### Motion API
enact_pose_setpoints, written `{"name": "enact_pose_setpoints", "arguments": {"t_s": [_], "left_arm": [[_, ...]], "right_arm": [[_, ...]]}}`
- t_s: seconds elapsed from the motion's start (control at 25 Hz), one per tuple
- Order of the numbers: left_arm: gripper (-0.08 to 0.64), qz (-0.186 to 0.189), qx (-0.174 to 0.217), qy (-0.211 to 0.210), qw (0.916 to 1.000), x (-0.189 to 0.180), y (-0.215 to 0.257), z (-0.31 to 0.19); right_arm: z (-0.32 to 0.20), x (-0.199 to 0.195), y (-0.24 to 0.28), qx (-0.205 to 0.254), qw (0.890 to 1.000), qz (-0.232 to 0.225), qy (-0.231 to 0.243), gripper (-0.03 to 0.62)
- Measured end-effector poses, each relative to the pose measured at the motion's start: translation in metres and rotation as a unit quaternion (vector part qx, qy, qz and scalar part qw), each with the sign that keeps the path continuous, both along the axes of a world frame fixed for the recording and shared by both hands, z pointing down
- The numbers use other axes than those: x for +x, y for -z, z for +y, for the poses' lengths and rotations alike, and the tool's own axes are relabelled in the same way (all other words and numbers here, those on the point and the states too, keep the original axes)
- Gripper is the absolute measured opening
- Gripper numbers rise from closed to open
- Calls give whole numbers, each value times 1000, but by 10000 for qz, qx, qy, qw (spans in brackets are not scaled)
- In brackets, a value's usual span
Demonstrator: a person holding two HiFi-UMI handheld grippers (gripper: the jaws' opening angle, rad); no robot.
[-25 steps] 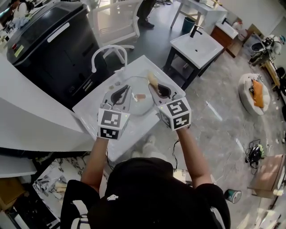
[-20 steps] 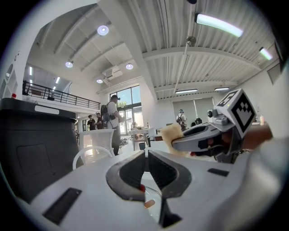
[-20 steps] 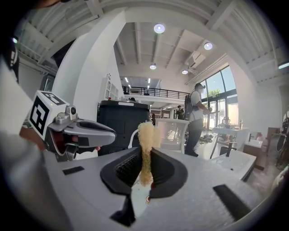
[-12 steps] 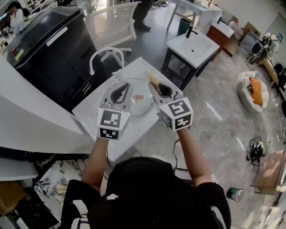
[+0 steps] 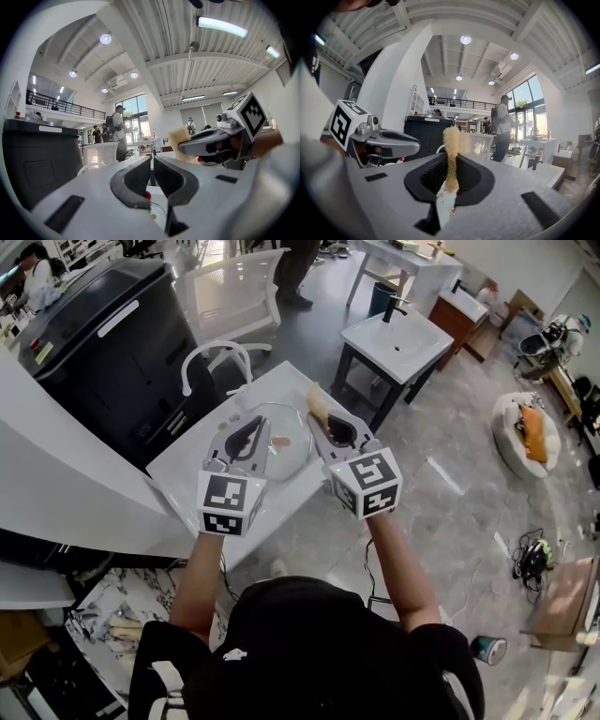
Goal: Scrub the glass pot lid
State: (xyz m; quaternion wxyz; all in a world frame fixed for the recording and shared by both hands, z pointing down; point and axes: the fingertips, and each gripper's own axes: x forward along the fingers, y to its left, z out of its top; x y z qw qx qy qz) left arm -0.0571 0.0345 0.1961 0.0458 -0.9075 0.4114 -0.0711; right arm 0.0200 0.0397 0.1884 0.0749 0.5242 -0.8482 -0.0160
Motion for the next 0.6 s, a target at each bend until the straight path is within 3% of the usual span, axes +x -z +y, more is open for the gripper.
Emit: {"name": "enact_pose_setpoints", "arguments": {"t_s": [0.2,0.6], "left_arm": [[20,-41,230,69,9997,10,7,24],[20,-15,331,190,9993,28,13,75]], "right_arm": [[25,12,5,70,10000,21,44,21],[73,30,3,47,9999,-34,140,21]]}}
